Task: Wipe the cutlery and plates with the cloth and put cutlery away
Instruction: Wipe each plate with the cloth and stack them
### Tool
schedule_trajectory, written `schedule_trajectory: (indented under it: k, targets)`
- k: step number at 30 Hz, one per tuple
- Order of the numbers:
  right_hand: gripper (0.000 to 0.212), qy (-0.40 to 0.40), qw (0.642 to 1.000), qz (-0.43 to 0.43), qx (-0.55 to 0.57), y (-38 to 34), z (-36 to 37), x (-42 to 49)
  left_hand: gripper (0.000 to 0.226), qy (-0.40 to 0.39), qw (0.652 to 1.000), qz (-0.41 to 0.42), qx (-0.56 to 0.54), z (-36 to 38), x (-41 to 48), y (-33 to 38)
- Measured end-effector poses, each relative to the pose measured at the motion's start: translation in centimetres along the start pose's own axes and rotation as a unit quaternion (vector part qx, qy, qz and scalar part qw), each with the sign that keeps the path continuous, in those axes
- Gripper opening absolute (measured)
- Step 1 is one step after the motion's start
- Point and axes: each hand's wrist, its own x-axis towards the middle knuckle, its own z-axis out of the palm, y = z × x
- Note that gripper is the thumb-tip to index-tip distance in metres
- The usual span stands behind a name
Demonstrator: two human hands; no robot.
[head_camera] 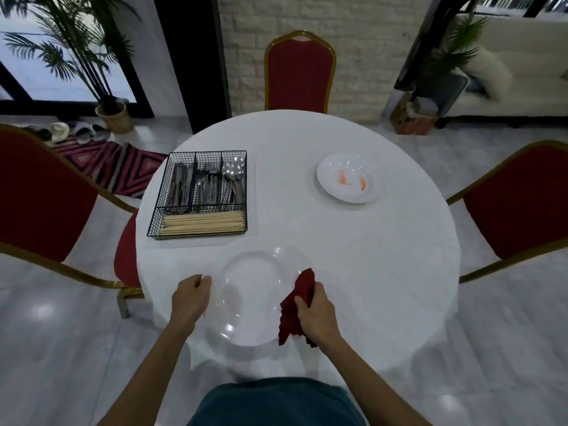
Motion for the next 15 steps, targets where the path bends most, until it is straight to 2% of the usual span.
schedule_trajectory:
  k: [2,4,8,15]
  targets:
    - [0.04,-0.001,1.0,-0.003,0.007,-0.2,-0.3,0.5,0.031,-0.002,0.999,0.018,0.032,0.1,0.7,0.4]
    - [0.042,-0.007,1.0,-0.006,0.006,-0.1,-0.5,0.9,0.041,-0.004,0.998,0.03,0.046,0.2,0.9,0.8]
    - [0.035,-0.014,1.0,-0.015,-0.018,0.1,-0.4,1.3,0.045,0.014,0.996,0.052,0.066,0.8,2.1,0.8]
    - [0.024,-0.023,0.999,-0.025,0.005,-0.9,-0.8,1.8,0.053,-0.019,0.996,0.019,0.084,2.5,3.2,0.7]
